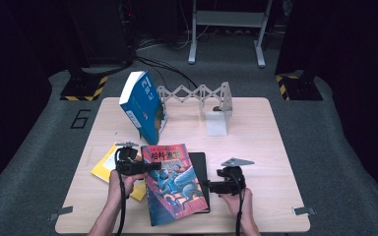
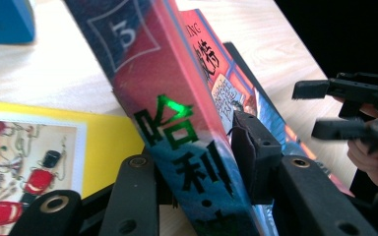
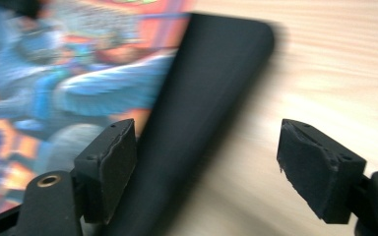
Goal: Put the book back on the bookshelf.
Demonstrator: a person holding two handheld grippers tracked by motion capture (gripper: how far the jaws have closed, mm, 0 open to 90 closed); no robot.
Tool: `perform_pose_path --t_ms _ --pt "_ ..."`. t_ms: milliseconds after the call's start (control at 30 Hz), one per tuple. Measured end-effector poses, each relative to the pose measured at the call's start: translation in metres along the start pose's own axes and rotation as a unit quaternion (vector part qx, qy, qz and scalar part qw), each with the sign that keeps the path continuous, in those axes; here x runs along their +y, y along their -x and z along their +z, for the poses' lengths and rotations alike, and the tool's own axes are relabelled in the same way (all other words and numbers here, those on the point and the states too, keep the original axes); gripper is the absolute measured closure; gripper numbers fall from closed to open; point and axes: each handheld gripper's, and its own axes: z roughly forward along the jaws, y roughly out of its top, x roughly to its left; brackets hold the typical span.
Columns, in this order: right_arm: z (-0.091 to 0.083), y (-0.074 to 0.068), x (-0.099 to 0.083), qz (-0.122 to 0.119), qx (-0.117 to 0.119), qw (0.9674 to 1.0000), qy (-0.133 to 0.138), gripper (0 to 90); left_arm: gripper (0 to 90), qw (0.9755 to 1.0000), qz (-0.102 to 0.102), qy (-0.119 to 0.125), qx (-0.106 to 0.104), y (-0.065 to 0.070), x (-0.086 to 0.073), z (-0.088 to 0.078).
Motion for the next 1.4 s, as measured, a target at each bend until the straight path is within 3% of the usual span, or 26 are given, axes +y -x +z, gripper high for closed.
perform_pose_path --t_ms 133,300,367,467,600,733,1000,1267,1400 --pt "-0.015 0.034 -0.005 0.029 -0.058 0.9979 0.009 17.2 67.0 0.9999 -0.004 0.014 0.001 0.000 0.002 -0.006" --pt "-0.025 0.073 -0.013 0.042 -0.132 0.9903 0.008 14.7 68.9 0.9997 0.003 0.026 0.000 0.003 0.006 -0.013" --pt "-0.026 0.086 -0.017 0.056 -0.149 0.9873 0.002 14.3 69.9 0.9994 0.006 0.034 -0.002 0.005 0.009 -0.016" --pt "-0.027 0.101 -0.022 0.067 -0.171 0.9830 0.001 13.4 71.5 0.9989 0.010 0.046 -0.003 0.010 0.013 -0.021" --pt "-0.027 0.112 -0.027 0.062 -0.209 0.9760 -0.002 9.7 73.2 0.9980 0.026 0.057 0.004 0.016 0.020 -0.027" --pt "-0.026 0.117 -0.028 0.053 -0.224 0.9732 0.007 9.5 74.1 0.9976 0.031 0.061 0.008 0.019 0.025 -0.033" --pt "-0.026 0.120 -0.028 0.049 -0.215 0.9752 0.014 9.5 74.8 0.9950 0.045 0.087 0.023 0.025 0.037 -0.047" --pt "-0.028 0.123 -0.029 0.065 -0.206 0.9761 0.026 10.6 74.9 0.9902 0.075 0.111 0.040 0.038 0.054 -0.060" --pt "-0.027 0.124 -0.029 0.055 -0.207 0.9765 0.022 10.6 74.9 0.9871 0.090 0.125 0.044 0.047 0.062 -0.064"
